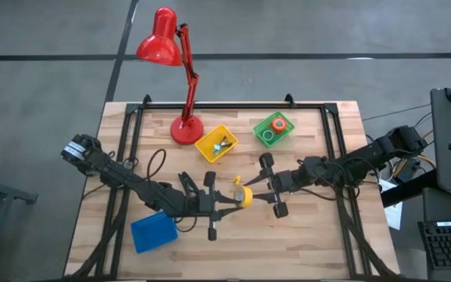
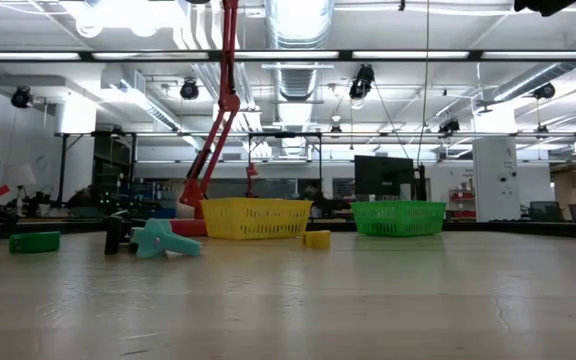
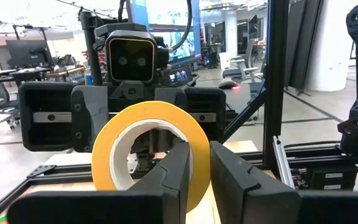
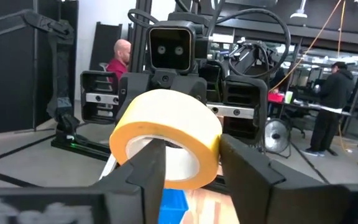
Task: Pick and place Stapler, Stapler remover, tape
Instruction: Put the yellow tape into the green bin
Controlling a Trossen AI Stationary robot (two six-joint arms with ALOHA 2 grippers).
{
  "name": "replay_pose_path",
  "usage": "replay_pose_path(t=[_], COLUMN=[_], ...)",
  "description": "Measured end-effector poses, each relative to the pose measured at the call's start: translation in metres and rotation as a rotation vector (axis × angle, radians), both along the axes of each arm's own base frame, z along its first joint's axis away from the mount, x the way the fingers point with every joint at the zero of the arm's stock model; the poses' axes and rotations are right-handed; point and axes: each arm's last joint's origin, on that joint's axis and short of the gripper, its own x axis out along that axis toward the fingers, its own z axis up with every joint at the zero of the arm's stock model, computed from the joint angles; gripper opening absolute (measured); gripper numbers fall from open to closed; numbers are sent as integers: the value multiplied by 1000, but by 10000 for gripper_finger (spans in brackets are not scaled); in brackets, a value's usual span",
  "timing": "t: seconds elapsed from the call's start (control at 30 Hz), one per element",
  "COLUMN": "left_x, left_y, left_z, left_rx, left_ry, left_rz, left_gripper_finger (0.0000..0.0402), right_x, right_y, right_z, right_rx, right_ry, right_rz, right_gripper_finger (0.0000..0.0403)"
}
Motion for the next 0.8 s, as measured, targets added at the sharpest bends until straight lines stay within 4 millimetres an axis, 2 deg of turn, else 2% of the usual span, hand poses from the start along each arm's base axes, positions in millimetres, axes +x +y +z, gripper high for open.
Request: replay_pose_path(t=[0.37,0.67,0.8], left_x=[1,1,1], left_y=[1,1,2], left_z=[0,0,-1], left_rx=[-1,-5,8], left_ry=[0,2,8], left_rz=[0,-1,10], left_gripper_finger=[62,65,89], right_x=[0,0,1], right_y=[-1,-1,-1], right_z=[0,-1,-3], right_rx=[-41,-35,-29], right_ry=[-9,-1,25], right_rz=[-12,-11,-38], right_gripper_finger=[52,42,43])
